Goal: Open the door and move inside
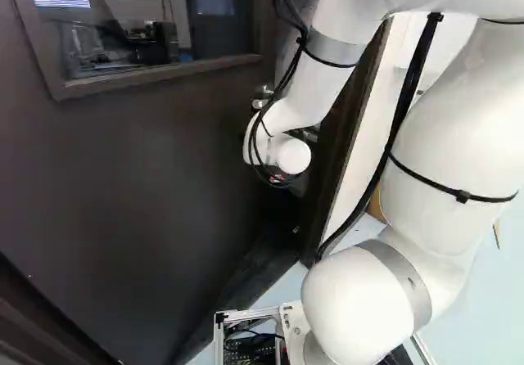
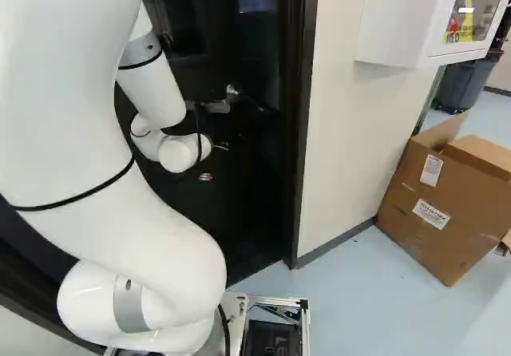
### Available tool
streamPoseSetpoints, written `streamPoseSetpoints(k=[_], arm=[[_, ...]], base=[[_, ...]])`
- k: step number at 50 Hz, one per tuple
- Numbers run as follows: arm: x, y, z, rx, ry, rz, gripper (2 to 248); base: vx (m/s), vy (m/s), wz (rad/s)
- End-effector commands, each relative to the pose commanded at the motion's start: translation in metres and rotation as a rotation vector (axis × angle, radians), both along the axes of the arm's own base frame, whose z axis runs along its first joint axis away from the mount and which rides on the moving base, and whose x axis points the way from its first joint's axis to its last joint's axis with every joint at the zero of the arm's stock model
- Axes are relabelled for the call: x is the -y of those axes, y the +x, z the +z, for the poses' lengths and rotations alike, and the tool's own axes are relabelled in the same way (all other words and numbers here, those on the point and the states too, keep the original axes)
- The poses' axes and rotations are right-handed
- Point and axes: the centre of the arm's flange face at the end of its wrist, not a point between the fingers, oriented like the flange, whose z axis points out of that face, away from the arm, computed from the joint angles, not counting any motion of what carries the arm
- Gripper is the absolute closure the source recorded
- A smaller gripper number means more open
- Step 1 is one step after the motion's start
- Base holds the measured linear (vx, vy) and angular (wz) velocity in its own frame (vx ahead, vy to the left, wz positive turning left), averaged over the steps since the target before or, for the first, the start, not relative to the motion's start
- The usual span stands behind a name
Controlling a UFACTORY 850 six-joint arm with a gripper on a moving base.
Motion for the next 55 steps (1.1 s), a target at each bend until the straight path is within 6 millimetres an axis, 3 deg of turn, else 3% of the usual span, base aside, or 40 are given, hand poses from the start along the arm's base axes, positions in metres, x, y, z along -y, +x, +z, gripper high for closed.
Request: streamPoseSetpoints(k=[55], arm=[[-0.060, 0.006, 0.000, 0.003, 0.001, 0.136, 3]], base=[[0.000, 0.000, 0.000]])
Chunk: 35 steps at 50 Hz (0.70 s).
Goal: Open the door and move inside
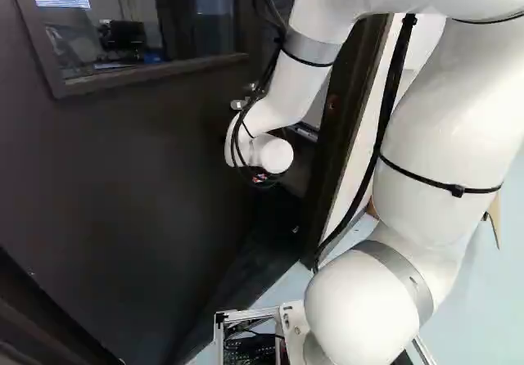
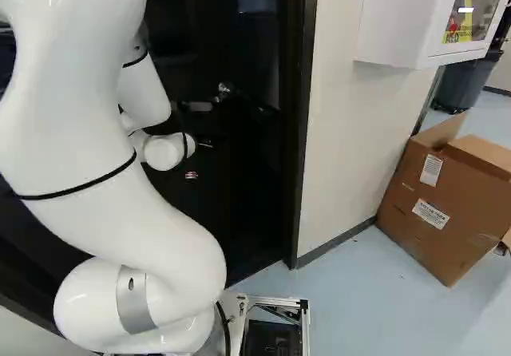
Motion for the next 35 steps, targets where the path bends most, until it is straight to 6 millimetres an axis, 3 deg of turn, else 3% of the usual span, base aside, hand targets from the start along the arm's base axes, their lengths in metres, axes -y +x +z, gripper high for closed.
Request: streamPoseSetpoints(k=[35], arm=[[-0.041, 0.007, -0.001, 0.005, 0.002, 0.081, 3]], base=[[0.000, 0.000, 0.000]])
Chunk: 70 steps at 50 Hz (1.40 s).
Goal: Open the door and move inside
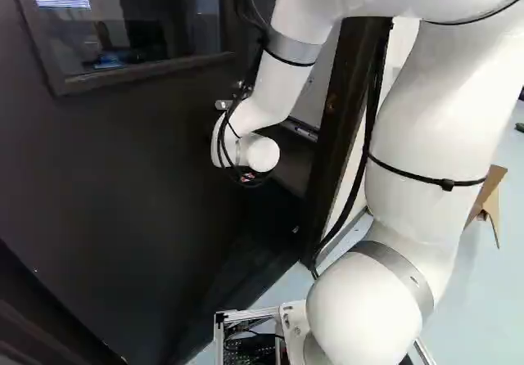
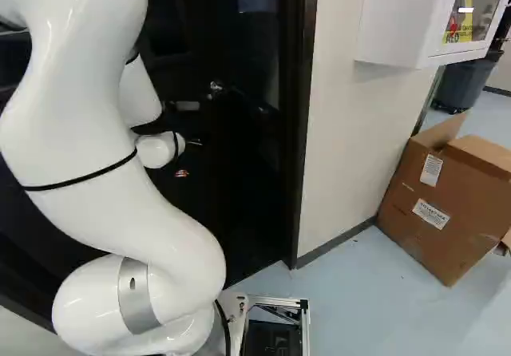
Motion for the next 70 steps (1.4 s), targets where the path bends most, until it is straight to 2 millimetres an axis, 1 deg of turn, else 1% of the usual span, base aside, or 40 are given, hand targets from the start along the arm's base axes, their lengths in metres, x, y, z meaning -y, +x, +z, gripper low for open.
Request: streamPoseSetpoints(k=[70], arm=[[-0.083, 0.007, -0.002, 0.016, 0.004, 0.157, 3]], base=[[0.000, 0.000, 0.000]])
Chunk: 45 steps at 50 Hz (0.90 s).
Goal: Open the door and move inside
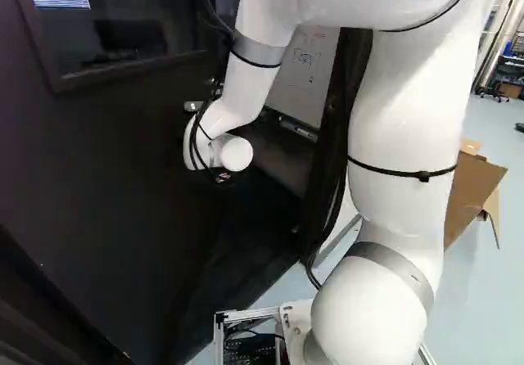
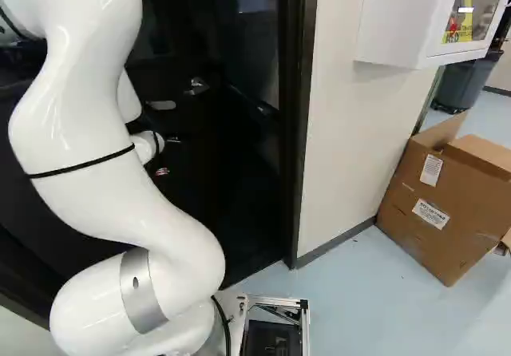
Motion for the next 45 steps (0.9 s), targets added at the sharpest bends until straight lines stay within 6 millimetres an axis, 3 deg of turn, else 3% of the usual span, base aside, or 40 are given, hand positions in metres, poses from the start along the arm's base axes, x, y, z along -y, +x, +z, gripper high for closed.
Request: streamPoseSetpoints(k=[45], arm=[[-0.061, 0.003, -0.002, 0.037, -0.022, 0.174, 3]], base=[[0.000, 0.000, 0.000]])
